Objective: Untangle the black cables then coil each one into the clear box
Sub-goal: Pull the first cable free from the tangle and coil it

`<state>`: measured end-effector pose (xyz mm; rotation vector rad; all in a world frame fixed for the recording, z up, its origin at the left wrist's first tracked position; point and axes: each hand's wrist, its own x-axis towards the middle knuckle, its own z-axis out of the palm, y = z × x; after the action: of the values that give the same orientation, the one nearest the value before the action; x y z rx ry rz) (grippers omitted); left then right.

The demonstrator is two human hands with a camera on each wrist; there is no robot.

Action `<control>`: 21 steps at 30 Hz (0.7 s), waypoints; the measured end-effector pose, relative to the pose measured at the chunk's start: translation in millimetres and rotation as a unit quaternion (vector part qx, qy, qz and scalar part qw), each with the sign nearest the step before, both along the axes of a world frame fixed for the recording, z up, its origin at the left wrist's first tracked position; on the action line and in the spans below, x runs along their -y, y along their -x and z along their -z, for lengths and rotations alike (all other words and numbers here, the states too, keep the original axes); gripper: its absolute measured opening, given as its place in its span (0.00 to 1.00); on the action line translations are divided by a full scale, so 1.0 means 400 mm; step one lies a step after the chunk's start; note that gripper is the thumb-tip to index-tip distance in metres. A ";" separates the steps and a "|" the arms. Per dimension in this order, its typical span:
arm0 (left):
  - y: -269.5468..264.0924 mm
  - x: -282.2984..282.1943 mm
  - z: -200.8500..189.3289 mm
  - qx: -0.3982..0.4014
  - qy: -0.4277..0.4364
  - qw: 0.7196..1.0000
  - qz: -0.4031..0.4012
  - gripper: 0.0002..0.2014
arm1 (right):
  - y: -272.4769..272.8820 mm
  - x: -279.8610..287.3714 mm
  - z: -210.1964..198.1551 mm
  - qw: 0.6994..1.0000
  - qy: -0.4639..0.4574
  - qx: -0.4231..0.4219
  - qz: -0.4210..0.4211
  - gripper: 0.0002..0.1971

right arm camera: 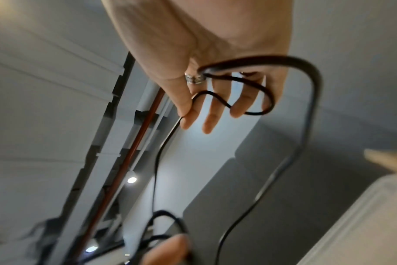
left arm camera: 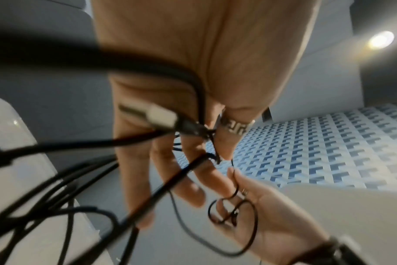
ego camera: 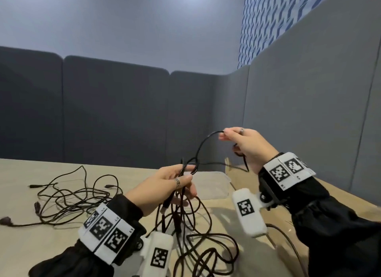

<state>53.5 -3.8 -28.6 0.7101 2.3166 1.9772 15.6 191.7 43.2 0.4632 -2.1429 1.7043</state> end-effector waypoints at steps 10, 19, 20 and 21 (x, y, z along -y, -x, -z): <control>0.006 -0.012 0.006 0.073 -0.029 0.997 -0.018 0.15 | -0.019 0.009 0.086 0.741 -0.617 -0.157 0.213 0.21; 0.032 0.022 0.010 0.094 -0.061 0.994 -0.017 0.11 | -0.043 0.007 0.070 0.925 -0.372 -0.078 -0.007 0.06; 0.031 0.024 0.011 0.100 -0.049 0.994 -0.014 0.10 | -0.047 0.007 0.070 0.929 -0.359 -0.094 -0.002 0.04; 0.032 0.025 0.013 0.103 -0.038 0.994 -0.014 0.10 | -0.048 0.005 0.069 0.931 -0.346 -0.117 0.017 0.03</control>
<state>40.8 -13.7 -33.7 0.4530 2.1542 2.0520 35.0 189.7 15.6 0.7601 -2.4927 0.7686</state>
